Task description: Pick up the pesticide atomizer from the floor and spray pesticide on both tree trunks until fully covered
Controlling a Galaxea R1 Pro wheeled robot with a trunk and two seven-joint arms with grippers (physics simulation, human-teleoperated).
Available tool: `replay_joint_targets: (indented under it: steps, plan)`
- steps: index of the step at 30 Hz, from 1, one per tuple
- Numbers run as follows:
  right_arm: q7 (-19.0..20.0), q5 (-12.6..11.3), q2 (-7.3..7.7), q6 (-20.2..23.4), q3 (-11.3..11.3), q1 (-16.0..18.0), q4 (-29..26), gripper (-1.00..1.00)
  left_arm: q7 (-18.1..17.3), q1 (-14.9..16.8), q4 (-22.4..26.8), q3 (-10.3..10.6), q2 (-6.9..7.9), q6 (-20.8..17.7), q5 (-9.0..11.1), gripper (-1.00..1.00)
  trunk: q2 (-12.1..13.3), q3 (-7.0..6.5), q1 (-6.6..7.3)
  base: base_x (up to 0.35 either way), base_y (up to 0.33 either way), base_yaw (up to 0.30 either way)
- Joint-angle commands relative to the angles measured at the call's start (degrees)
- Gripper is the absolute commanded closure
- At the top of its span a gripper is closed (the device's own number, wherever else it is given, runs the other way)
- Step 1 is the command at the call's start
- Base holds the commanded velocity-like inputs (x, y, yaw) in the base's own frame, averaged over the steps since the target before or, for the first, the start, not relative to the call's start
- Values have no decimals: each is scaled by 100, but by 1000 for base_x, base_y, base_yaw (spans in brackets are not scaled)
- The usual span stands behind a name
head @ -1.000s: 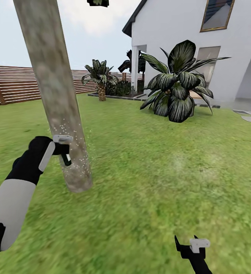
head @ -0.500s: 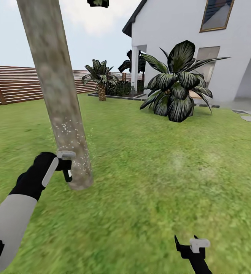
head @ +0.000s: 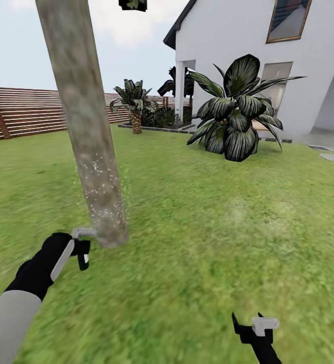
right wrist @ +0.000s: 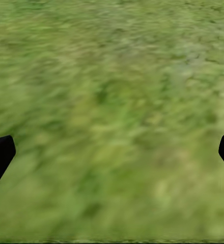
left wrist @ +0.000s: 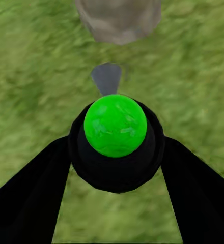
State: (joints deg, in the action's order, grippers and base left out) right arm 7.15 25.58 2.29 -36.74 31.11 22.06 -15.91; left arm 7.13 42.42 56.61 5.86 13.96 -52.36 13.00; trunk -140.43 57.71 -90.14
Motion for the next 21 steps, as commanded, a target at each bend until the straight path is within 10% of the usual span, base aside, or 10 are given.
replay_joint_targets:
  steps: [1,7,17,21]
  plan:
    - [1,-1,-8,0,0,0,0,-100,-11,-56,-84,2,49,137,43,100,0,0,0,-270,203,0]
    - [4,-1,-22,0,0,0,0,-100,-118,-512,-536,79,63,1144,60,100,0,-2,0,-270,203,-31]
    - [6,1,-26,0,0,0,7,-100,-1382,-2195,-558,94,113,3379,13,100,0,-22,0,-276,203,-240]
    - [6,0,-26,0,0,0,7,-100,-2080,-2275,-563,50,116,3456,-568,100,0,-23,0,-279,199,-253]
